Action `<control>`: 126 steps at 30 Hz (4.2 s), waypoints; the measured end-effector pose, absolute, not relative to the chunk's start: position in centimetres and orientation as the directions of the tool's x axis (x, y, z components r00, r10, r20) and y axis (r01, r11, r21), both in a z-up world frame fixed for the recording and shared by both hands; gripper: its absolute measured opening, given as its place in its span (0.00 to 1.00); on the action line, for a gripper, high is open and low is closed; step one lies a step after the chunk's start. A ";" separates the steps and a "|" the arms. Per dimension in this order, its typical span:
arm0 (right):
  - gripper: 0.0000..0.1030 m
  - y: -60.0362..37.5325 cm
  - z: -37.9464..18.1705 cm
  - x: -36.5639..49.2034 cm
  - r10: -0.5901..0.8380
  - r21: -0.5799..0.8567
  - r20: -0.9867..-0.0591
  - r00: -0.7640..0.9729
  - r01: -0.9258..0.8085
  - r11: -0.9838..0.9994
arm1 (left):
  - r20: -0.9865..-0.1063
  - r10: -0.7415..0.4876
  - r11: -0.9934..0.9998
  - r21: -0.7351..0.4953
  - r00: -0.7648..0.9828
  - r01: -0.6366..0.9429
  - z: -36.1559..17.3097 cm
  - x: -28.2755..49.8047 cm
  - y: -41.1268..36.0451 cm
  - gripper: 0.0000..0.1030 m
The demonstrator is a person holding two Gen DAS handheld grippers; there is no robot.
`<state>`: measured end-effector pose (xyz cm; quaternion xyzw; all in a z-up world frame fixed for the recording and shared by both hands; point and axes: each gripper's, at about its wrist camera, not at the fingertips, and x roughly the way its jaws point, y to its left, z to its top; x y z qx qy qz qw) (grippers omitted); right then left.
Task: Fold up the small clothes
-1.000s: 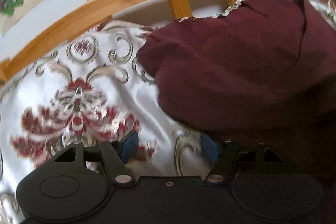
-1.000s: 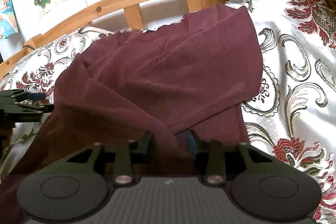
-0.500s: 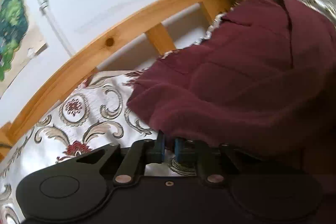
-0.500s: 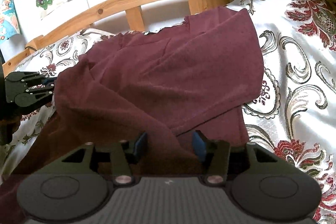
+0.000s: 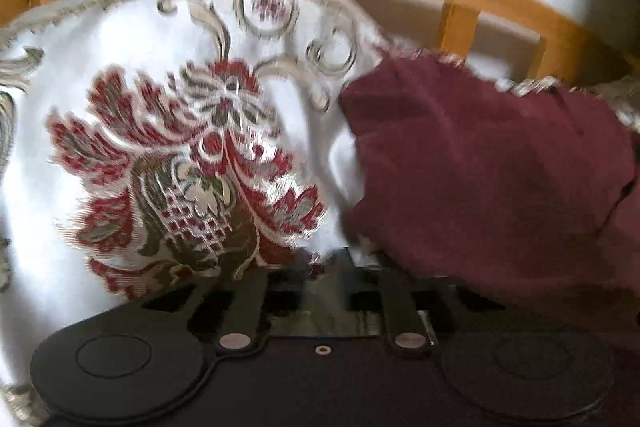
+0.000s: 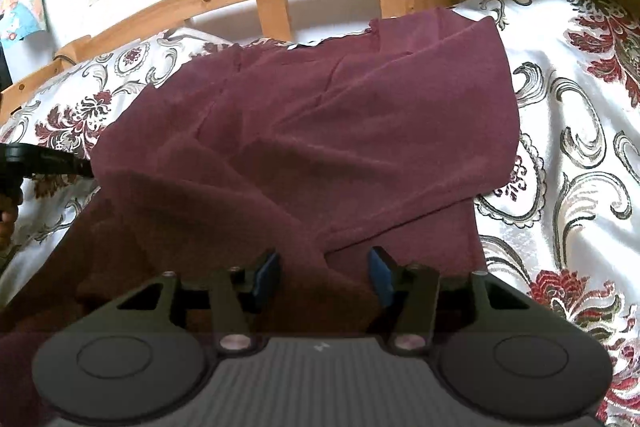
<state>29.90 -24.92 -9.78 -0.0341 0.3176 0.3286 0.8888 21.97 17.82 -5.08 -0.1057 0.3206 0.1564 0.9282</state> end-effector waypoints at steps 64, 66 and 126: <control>0.87 -23.8 -9.1 28.2 0.514 0.005 -0.559 0.651 -0.617 0.787 | -0.619 0.315 0.930 0.051 0.720 -0.364 -4.5 24.5 17.1 0.50; 0.92 -23.9 -8.9 28.0 0.509 -0.013 -0.550 0.662 -0.617 0.787 | -0.618 0.301 0.931 0.025 0.726 -0.364 -3.9 23.6 16.8 0.55; 0.99 -25.4 -6.3 8.3 0.578 -0.298 -0.533 0.618 -0.776 0.555 | -0.558 -0.042 0.963 0.198 0.829 0.182 0.4 6.5 2.2 0.05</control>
